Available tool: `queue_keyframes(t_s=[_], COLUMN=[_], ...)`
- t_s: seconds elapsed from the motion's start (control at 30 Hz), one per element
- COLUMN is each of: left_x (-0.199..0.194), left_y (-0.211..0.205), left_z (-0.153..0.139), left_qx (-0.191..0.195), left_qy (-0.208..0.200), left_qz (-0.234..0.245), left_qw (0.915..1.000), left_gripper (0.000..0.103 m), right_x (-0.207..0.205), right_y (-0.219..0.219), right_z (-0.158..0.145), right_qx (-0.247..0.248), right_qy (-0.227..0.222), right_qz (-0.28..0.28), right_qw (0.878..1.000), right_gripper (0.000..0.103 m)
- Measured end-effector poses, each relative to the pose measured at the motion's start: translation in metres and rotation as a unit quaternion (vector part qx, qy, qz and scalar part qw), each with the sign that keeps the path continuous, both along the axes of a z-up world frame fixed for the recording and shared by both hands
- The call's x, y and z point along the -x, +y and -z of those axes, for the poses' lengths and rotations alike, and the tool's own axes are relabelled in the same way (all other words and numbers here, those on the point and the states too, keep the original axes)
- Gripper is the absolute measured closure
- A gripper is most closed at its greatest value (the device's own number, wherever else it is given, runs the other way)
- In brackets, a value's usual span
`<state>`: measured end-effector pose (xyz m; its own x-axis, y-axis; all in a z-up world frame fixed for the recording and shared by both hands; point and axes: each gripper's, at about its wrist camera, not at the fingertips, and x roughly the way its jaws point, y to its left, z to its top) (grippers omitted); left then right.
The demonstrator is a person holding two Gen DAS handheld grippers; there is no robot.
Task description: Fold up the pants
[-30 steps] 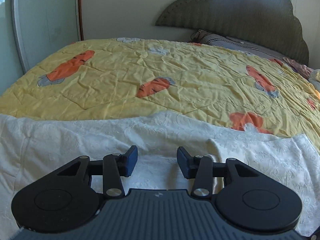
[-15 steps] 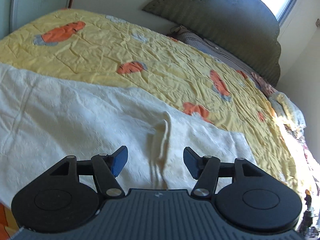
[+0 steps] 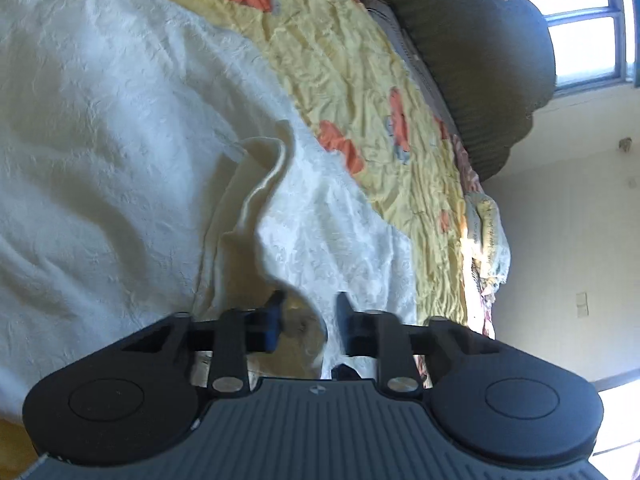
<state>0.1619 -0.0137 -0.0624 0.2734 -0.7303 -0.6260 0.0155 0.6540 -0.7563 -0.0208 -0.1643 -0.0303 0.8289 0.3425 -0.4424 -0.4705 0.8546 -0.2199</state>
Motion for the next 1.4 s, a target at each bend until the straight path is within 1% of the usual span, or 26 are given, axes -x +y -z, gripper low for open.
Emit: queue_keyframes(t_s=[0.03, 0.07, 0.13, 0.2, 0.27, 0.33, 0.4, 0.47, 0.5, 0.57, 0.6, 0.67, 0.7, 0.73, 0.77, 0.83, 0.9, 0.93, 0.97, 1.0, 1.03, 1.1, 1.2, 1.3, 1.4], left_x=[0.000, 0.003, 0.011, 0.021, 0.030, 0.034, 0.036, 0.038, 0.038, 0.038, 0.038, 0.040, 0.041, 0.043, 0.046, 0.049, 0.052, 0.053, 0.054, 0.055, 0.056, 0.057, 0.057, 0.058, 0.059], left_y=[0.000, 0.001, 0.002, 0.007, 0.010, 0.009, 0.005, 0.003, 0.002, 0.004, 0.004, 0.002, 0.001, 0.001, 0.000, 0.002, 0.006, 0.008, 0.011, 0.013, 0.016, 0.023, 0.032, 0.037, 0.040], left_z=[0.001, 0.000, -0.006, -0.015, -0.020, -0.018, -0.012, -0.006, -0.006, -0.007, -0.007, -0.010, -0.011, -0.014, -0.016, -0.021, -0.025, -0.027, -0.029, -0.032, -0.034, -0.037, -0.039, -0.041, -0.042], left_qx=[-0.002, -0.006, -0.028, -0.043, -0.057, -0.074, -0.083, -0.093, -0.095, -0.102, -0.105, -0.116, -0.125, -0.132, -0.142, -0.156, -0.162, -0.167, -0.178, -0.190, -0.200, -0.213, -0.225, -0.242, -0.245], left_qy=[-0.009, -0.020, -0.047, -0.076, -0.095, -0.097, -0.095, -0.094, -0.094, -0.103, -0.106, -0.113, -0.120, -0.127, -0.134, -0.150, -0.158, -0.162, -0.167, -0.176, -0.184, -0.192, -0.195, -0.202, -0.206], left_qz=[-0.001, -0.004, -0.007, -0.009, -0.007, -0.002, 0.007, 0.010, 0.015, 0.020, 0.020, 0.025, 0.026, 0.027, 0.027, 0.028, 0.026, 0.024, 0.018, 0.012, 0.006, -0.004, -0.013, -0.019, -0.021], left_qw=[1.0000, 0.9998, 0.9985, 0.9961, 0.9938, 0.9925, 0.9921, 0.9911, 0.9910, 0.9892, 0.9886, 0.9865, 0.9846, 0.9826, 0.9803, 0.9759, 0.9736, 0.9723, 0.9696, 0.9657, 0.9623, 0.9580, 0.9544, 0.9489, 0.9473], left_gripper=[0.093, 0.093, 0.093, 0.093, 0.093, 0.093, 0.093, 0.093, 0.093, 0.093, 0.092, 0.084, 0.080, 0.078, 0.079, 0.079, 0.078, 0.074, 0.069, 0.063, 0.061, 0.061, 0.059, 0.059, 0.059], right_x=[-0.006, -0.007, -0.010, -0.015, -0.017, -0.025, -0.036, -0.047, -0.049, -0.045, -0.045, -0.048, -0.049, -0.052, -0.060, -0.060, -0.059, -0.059, -0.059, -0.060, -0.062, -0.064, -0.063, -0.062, -0.062], right_y=[0.001, 0.003, 0.005, -0.003, -0.014, -0.027, -0.034, -0.033, -0.030, -0.025, -0.025, -0.027, -0.026, -0.025, -0.021, -0.015, -0.015, -0.017, -0.019, -0.021, -0.022, -0.019, -0.017, -0.015, -0.012], right_z=[0.003, 0.004, 0.006, 0.003, -0.003, -0.005, 0.002, 0.017, 0.025, 0.027, 0.026, 0.022, 0.021, 0.023, 0.029, 0.034, 0.031, 0.029, 0.028, 0.028, 0.030, 0.034, 0.034, 0.030, 0.029], right_qx=[-0.001, 0.000, -0.008, -0.034, -0.068, -0.091, -0.088, -0.072, -0.060, -0.049, -0.055, -0.083, -0.094, -0.096, -0.081, -0.056, -0.064, -0.077, -0.088, -0.097, -0.101, -0.095, -0.089, -0.094, -0.092], right_qy=[0.005, 0.008, 0.022, 0.022, 0.012, 0.015, 0.038, 0.094, 0.110, 0.096, 0.095, 0.089, 0.092, 0.101, 0.112, 0.099, 0.097, 0.095, 0.094, 0.095, 0.100, 0.108, 0.103, 0.093, 0.093], right_qz=[-0.005, -0.009, -0.025, -0.030, -0.014, 0.027, 0.057, 0.064, 0.059, 0.063, 0.065, 0.064, 0.063, 0.059, 0.055, 0.055, 0.062, 0.066, 0.071, 0.076, 0.079, 0.081, 0.084, 0.090, 0.092], right_qw=[1.000, 1.000, 0.999, 0.999, 0.998, 0.995, 0.994, 0.991, 0.990, 0.992, 0.992, 0.990, 0.989, 0.989, 0.989, 0.992, 0.991, 0.990, 0.989, 0.988, 0.987, 0.986, 0.987, 0.987, 0.987], right_gripper=[0.097, 0.097, 0.097, 0.097, 0.097, 0.097, 0.096, 0.097, 0.097, 0.096, 0.096, 0.096, 0.095, 0.095, 0.095, 0.095, 0.095, 0.095, 0.095, 0.095, 0.094, 0.094, 0.094, 0.094, 0.094])
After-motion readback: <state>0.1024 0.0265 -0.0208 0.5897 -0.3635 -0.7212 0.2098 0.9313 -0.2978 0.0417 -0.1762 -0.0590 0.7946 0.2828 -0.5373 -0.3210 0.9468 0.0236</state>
